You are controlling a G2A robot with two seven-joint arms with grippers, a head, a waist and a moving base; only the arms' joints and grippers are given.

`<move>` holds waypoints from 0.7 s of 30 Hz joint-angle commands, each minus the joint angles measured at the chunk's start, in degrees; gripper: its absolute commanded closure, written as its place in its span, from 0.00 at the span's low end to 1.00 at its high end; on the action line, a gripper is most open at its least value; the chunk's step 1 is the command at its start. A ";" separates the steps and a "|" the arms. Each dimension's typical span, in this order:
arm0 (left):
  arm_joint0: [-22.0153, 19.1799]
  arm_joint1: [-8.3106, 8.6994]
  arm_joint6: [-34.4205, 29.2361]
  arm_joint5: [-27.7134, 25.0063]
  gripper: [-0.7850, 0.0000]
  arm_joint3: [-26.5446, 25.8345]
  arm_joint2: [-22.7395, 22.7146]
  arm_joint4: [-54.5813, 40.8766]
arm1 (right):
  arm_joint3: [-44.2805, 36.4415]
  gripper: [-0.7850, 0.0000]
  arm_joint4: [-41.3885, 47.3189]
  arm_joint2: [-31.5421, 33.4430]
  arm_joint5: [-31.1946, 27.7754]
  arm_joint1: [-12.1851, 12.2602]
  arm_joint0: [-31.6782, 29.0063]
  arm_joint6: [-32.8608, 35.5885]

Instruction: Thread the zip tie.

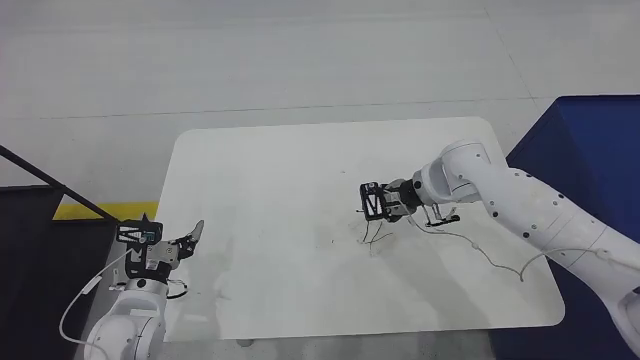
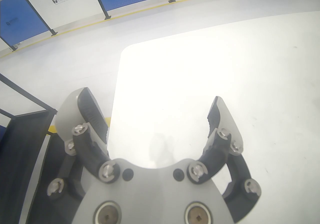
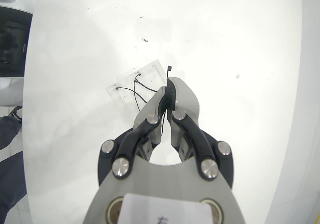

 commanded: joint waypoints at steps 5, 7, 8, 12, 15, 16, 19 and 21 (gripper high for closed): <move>0.11 0.04 0.17 -0.65 0.00 -0.28 0.03 0.71 | 2.47 1.00 4.55 0.99 -3.01 0.13 -1.44 -2.32; 1.60 0.36 0.69 -5.02 0.00 -2.23 0.29 3.98 | 3.12 1.00 5.78 0.96 -3.01 1.09 -1.49 -3.71; 2.79 0.55 1.51 -7.00 0.00 -3.63 0.39 6.55 | 3.17 1.00 7.23 0.85 -3.01 1.81 -1.58 -4.63; 8.50 1.16 1.77 -17.01 0.00 -10.58 1.67 10.89 | 0.62 1.00 12.82 -1.05 -3.01 6.37 -0.83 -9.79; 12.11 1.35 0.72 -20.42 0.00 -15.53 1.54 10.16 | -4.08 1.00 13.66 -3.97 -3.01 10.39 0.53 -12.20; 12.42 1.34 0.65 -20.37 0.00 -15.97 1.59 10.19 | -5.22 1.00 13.72 -4.61 -3.01 11.21 0.96 -13.00; 12.42 1.34 0.65 -20.37 0.00 -15.97 1.59 10.19 | -5.22 1.00 13.72 -4.61 -3.01 11.21 0.96 -13.00; 12.42 1.34 0.65 -20.37 0.00 -15.97 1.59 10.19 | -5.22 1.00 13.72 -4.61 -3.01 11.21 0.96 -13.00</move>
